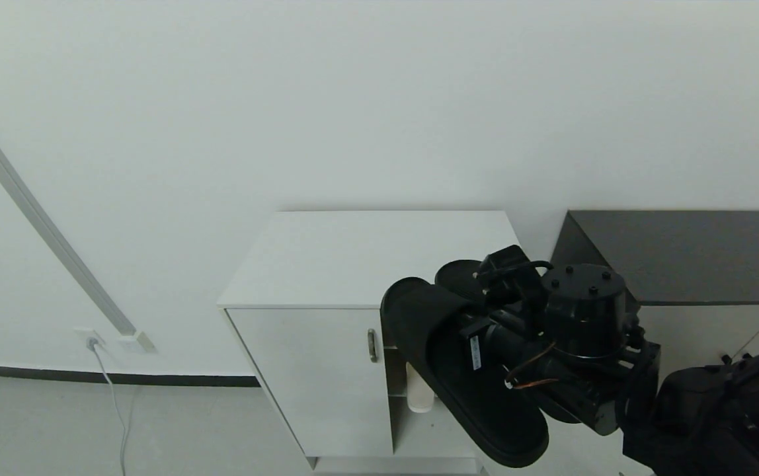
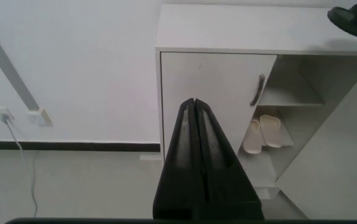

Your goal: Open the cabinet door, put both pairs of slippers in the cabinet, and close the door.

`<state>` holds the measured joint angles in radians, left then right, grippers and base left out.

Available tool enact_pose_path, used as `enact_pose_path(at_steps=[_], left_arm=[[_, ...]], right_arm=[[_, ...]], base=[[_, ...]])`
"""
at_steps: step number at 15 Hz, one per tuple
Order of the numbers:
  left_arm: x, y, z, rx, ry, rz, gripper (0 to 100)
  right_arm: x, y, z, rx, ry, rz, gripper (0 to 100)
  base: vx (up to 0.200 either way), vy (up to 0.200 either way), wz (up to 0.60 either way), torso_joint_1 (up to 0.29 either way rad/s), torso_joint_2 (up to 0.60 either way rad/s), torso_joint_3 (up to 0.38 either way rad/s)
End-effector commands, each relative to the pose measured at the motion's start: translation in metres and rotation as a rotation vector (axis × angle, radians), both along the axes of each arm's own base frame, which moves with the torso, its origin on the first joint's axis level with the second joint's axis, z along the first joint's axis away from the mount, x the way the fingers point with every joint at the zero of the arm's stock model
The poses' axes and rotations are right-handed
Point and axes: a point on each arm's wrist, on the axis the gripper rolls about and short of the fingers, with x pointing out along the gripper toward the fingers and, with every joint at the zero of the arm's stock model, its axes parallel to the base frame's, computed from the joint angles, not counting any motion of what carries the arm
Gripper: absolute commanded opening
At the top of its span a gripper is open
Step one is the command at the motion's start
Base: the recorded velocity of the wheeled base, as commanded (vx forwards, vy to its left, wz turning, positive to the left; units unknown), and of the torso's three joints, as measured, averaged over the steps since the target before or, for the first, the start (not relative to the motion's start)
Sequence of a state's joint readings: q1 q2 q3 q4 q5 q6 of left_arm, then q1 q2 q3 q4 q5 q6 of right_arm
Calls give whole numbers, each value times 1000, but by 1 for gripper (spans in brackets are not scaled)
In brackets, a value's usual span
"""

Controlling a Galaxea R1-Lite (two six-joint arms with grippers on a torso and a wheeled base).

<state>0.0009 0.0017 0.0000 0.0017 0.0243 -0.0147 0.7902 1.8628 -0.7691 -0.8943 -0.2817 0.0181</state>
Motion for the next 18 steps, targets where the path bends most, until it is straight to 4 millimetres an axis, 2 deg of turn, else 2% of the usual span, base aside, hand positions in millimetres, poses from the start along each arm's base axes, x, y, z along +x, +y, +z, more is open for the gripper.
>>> enact_pose_path(at_steps=[1,12,18], left_arm=[[0,0,0,-1,0,1,0],[0,0,0,-1,0,1,0],[0,0,0,-1,0,1,0]], right_arm=[[0,-1,-3,-8,9,-1,0],[-1,-1,-2,23,-20,18,0],[-2,-2,-4,20,-15,24,0]], base=[[0,0,0,0,0,0],[0,0,0,0,0,0],[0,0,0,-146,329,177]])
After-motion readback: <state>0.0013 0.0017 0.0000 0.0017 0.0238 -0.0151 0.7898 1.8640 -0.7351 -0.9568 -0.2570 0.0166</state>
